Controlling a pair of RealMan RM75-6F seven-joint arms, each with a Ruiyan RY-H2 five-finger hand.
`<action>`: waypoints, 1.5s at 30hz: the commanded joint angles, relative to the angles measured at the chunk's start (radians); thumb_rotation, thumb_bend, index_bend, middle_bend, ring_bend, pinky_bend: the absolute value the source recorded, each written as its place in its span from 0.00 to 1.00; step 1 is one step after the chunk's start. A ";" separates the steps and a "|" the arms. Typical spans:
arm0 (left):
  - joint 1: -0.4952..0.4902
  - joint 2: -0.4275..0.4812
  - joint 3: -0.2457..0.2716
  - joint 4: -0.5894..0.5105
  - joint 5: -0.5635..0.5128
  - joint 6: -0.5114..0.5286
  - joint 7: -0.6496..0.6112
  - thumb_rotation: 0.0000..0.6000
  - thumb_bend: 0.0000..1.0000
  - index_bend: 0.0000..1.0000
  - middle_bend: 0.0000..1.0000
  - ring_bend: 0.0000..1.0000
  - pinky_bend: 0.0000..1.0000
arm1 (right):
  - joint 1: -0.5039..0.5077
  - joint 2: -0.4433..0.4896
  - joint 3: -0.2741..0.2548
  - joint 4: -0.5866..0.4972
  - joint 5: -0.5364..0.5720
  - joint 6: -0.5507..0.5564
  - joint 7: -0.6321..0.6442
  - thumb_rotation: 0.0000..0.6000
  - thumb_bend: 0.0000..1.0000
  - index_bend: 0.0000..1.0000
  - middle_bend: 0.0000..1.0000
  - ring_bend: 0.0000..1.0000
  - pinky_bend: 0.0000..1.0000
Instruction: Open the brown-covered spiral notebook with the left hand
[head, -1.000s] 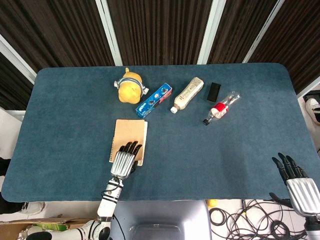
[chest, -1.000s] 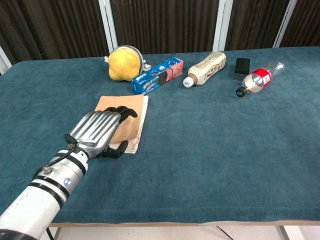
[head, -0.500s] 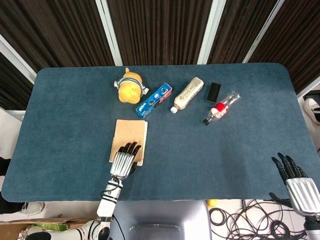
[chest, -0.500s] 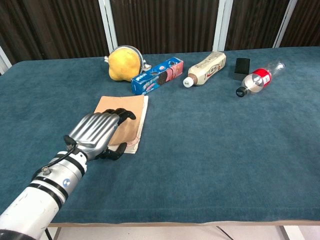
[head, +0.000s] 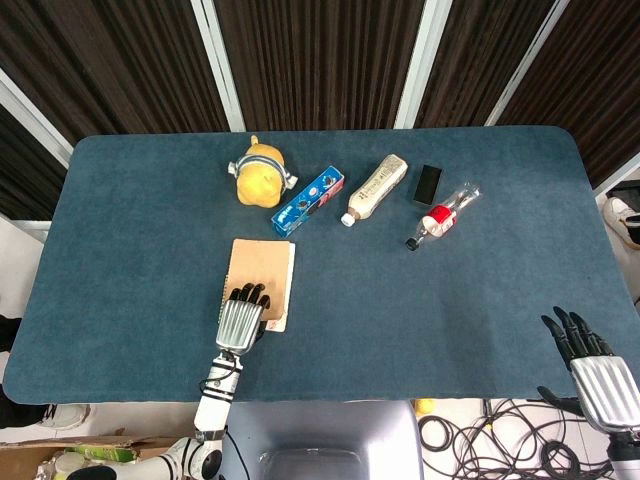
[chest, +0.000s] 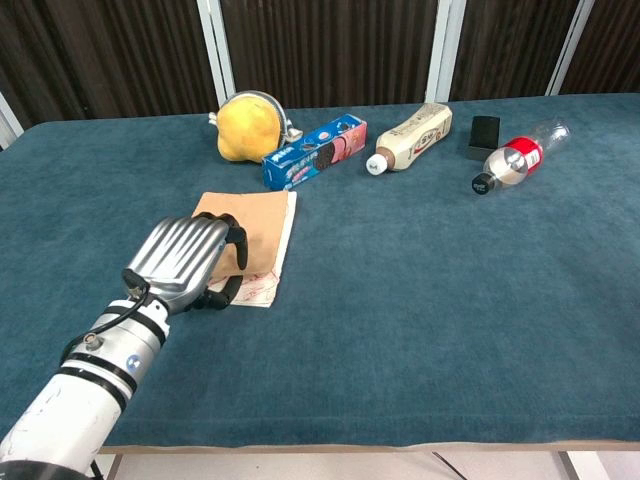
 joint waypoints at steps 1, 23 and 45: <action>-0.006 -0.016 -0.007 0.028 0.014 0.029 -0.017 1.00 0.48 0.63 0.35 0.29 0.41 | 0.000 0.000 0.000 0.000 0.000 0.000 0.000 1.00 0.00 0.00 0.00 0.00 0.24; -0.016 0.134 -0.142 -0.114 -0.031 0.115 -0.034 1.00 0.48 0.67 0.39 0.32 0.43 | 0.002 0.002 -0.005 -0.007 0.005 -0.012 -0.007 1.00 0.00 0.00 0.00 0.00 0.24; 0.050 0.209 -0.155 -0.032 -0.148 0.071 -0.099 1.00 0.48 0.67 0.40 0.32 0.44 | -0.002 0.003 -0.006 -0.009 0.003 -0.003 0.001 1.00 0.00 0.00 0.00 0.00 0.24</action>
